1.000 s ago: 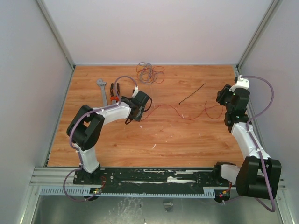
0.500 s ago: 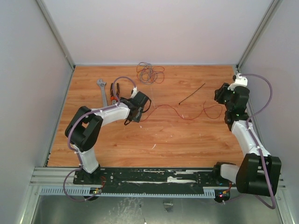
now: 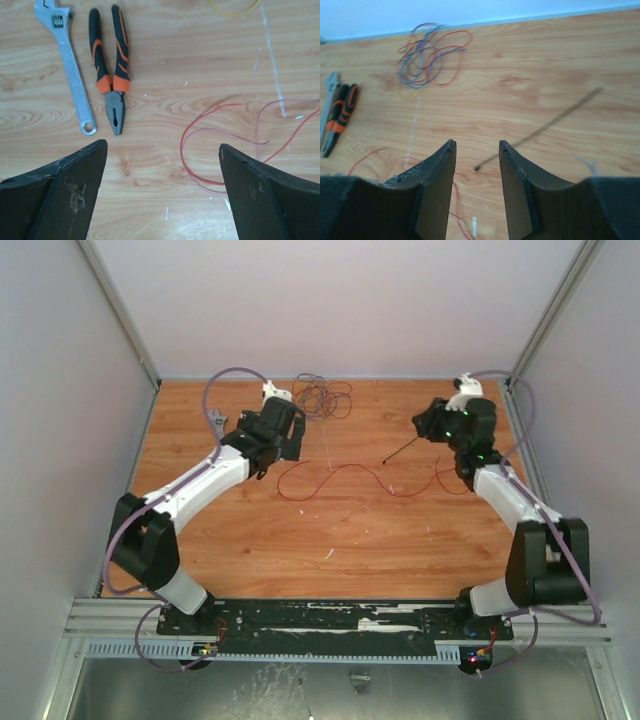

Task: Zip-tie the wires
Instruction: Untie the cable at the center of the board.

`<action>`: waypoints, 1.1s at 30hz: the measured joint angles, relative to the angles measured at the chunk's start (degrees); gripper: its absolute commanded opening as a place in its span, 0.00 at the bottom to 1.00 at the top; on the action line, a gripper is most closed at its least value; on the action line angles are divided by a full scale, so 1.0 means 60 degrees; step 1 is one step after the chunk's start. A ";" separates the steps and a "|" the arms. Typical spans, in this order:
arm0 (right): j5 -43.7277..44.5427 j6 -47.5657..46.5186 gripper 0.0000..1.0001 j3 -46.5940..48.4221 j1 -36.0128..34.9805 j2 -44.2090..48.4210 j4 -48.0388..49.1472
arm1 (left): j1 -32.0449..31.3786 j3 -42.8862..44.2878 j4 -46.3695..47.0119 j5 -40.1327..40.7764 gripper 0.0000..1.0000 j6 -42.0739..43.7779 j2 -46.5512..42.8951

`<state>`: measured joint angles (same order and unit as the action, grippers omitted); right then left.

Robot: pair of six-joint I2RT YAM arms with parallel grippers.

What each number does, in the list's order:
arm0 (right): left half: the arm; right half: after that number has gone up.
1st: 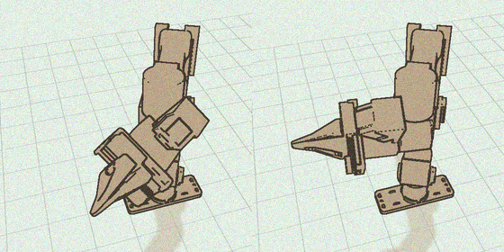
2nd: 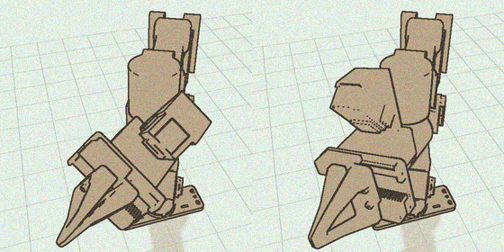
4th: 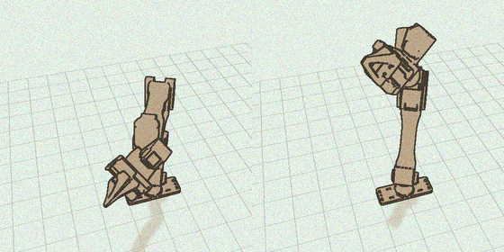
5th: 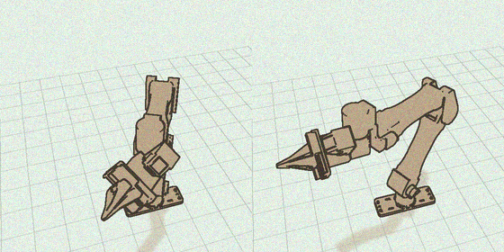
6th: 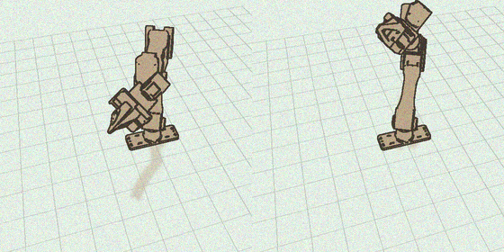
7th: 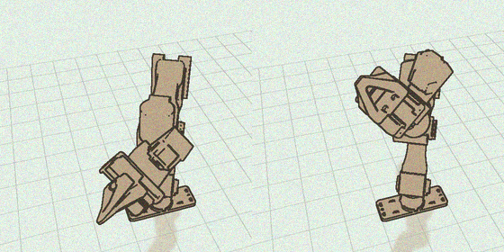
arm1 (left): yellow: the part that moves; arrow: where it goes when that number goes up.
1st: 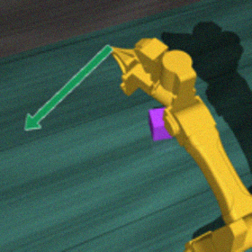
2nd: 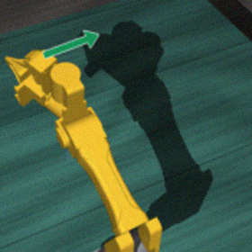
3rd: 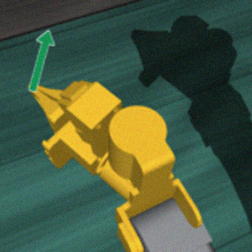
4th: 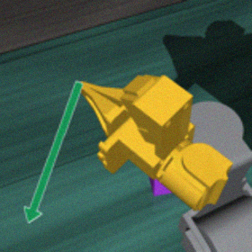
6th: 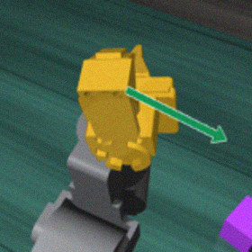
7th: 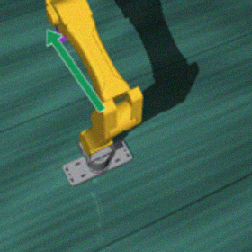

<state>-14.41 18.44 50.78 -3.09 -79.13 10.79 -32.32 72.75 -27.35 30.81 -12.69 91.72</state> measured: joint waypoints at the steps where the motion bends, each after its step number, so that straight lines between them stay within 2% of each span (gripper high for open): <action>1: -0.0069 0.0058 0.42 0.0251 -0.0251 -0.0364 0.0051 | 0.0109 -0.0025 0.0066 -0.0149 0.98 -0.0011 -0.0237; 11: -0.0933 0.0321 0.40 0.4470 -0.1993 -0.5253 0.0539 | 0.1537 -0.1668 0.1326 -0.2215 0.98 -0.0506 -0.2787; 23: -0.1796 -0.0408 0.34 1.0950 -0.2739 -1.0255 -0.1337 | 0.2102 -0.2597 0.1763 -0.3537 0.98 -0.0721 -0.3625; 27: -0.1825 -0.0586 0.35 1.1646 -0.2834 -1.0994 -0.1971 | 0.2127 -0.2685 0.1781 -0.3628 0.98 -0.0721 -0.3625; 33: -0.1854 -0.0736 0.35 1.1759 -0.2903 -1.1300 -0.2634 | 0.2178 -0.2725 0.1861 -0.3734 0.98 -0.0721 -0.3625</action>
<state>-25.54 14.02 121.34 -20.51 -146.93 -5.02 -19.25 56.40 -16.19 8.40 -17.02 69.97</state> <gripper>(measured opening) 0.347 0.983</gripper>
